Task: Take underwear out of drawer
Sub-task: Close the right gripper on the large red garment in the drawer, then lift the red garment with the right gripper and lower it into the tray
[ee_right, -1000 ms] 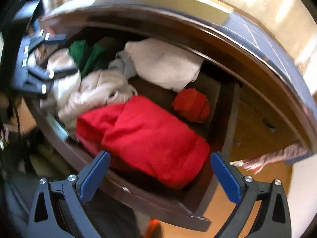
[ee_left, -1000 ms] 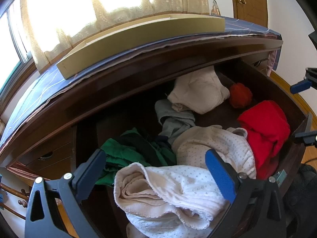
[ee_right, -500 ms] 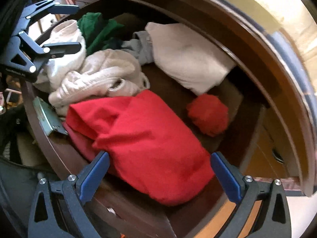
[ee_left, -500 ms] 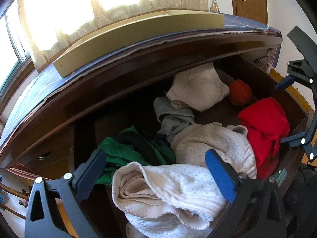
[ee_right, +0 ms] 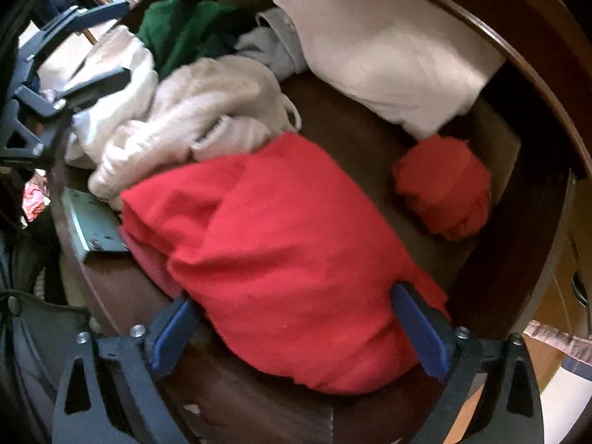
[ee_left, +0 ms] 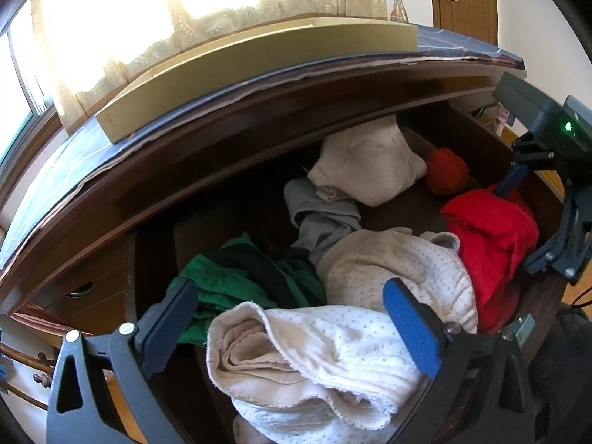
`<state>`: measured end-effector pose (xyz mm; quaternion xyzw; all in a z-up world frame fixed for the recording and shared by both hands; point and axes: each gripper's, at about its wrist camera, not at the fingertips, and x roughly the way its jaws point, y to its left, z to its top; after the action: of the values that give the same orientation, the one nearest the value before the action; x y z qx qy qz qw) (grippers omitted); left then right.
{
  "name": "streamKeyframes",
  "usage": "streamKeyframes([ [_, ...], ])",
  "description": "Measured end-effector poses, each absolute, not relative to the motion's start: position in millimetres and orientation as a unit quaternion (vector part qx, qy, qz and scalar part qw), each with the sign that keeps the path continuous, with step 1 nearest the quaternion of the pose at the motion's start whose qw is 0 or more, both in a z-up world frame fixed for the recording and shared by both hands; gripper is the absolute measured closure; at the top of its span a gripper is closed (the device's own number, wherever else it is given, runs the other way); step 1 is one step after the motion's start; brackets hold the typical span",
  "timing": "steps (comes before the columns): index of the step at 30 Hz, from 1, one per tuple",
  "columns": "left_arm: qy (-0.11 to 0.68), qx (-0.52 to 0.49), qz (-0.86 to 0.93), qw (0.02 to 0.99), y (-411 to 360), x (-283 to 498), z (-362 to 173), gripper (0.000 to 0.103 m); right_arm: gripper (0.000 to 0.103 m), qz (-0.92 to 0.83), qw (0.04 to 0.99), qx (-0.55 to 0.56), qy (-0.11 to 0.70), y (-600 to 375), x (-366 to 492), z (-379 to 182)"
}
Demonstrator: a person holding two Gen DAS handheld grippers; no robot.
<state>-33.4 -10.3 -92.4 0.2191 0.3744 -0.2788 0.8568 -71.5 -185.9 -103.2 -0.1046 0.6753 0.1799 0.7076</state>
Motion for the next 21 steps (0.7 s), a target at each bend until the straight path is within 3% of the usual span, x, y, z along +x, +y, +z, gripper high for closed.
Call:
streamKeyframes([
  [3, 0.378, 0.218, -0.281, 0.855, -10.5, -32.1, -92.2, 0.001, 0.02, 0.172, 0.715, -0.105, 0.669, -184.2, -72.2, -100.6],
  [5, 0.378, 0.219, -0.28, 0.855, -11.2, -31.4, -91.9, 0.001, 0.037, 0.165, 0.723, -0.094, 0.664, -185.6, -73.8, -97.2],
  [8, 0.378, 0.218, -0.28, 0.855, -11.0, -31.4, -91.9, 0.001, 0.054, 0.15, 0.738, -0.079, 0.654, -192.0, -80.8, -86.1],
  [10, 0.378, 0.219, -0.28, 0.855, -11.1, -31.3, -92.1, 0.001, 0.061, 0.142, 0.747, -0.066, 0.646, -195.7, -86.3, -75.7],
  [21, 0.376, 0.222, -0.277, 0.856, -12.9, -31.7, -92.7, 0.001, 0.066, 0.103, 0.833, 0.021, 0.544, -210.0, -107.6, 4.1],
])
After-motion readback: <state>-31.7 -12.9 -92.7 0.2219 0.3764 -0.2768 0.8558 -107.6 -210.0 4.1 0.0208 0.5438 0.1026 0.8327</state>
